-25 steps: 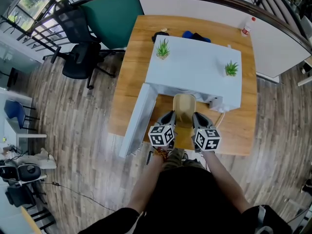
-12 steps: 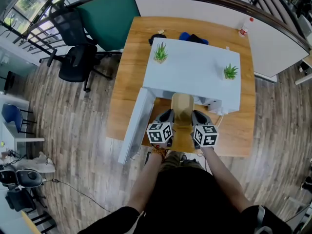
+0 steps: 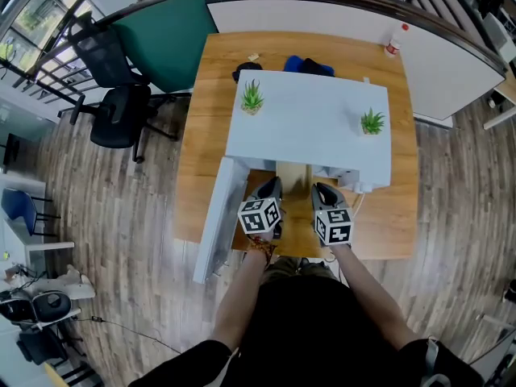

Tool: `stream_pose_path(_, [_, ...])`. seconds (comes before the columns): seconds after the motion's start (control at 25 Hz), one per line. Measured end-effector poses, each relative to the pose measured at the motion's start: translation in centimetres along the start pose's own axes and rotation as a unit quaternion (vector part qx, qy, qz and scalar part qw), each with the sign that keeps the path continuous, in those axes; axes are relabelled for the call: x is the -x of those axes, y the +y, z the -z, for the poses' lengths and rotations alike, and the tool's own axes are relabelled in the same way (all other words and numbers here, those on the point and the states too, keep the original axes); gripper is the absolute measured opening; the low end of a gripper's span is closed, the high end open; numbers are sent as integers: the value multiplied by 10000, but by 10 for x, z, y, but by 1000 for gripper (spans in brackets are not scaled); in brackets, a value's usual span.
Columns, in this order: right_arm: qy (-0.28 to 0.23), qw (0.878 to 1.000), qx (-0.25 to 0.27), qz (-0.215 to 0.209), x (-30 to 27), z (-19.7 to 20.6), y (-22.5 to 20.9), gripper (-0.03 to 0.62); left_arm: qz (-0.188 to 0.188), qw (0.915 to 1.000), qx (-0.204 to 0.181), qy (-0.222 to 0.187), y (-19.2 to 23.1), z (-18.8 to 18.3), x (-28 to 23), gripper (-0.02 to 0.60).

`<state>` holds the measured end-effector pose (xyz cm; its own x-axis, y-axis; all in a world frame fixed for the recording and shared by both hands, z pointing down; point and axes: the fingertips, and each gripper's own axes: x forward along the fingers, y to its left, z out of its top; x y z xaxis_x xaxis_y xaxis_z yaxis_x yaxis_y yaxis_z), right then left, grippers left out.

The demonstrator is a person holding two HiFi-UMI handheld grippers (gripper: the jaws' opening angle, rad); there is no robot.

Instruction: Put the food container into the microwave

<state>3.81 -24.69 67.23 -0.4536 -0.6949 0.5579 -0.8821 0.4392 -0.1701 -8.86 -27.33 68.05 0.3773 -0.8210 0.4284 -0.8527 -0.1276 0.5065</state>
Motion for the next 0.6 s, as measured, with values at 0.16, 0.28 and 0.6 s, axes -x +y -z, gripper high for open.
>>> stream_pose_path(0.16, [-17, 9999, 13, -160, 7, 2, 5, 48, 7, 10000, 54, -3, 2, -3, -13, 32])
stream_pose_path(0.28, [-49, 9996, 30, -283, 17, 3, 12, 48, 20, 9991, 416, -76, 5, -6, -22, 32])
stream_pose_path(0.6, [-121, 9983, 148, -547, 32, 2, 34, 49, 51, 9918, 1220, -384, 14, -20, -45, 32])
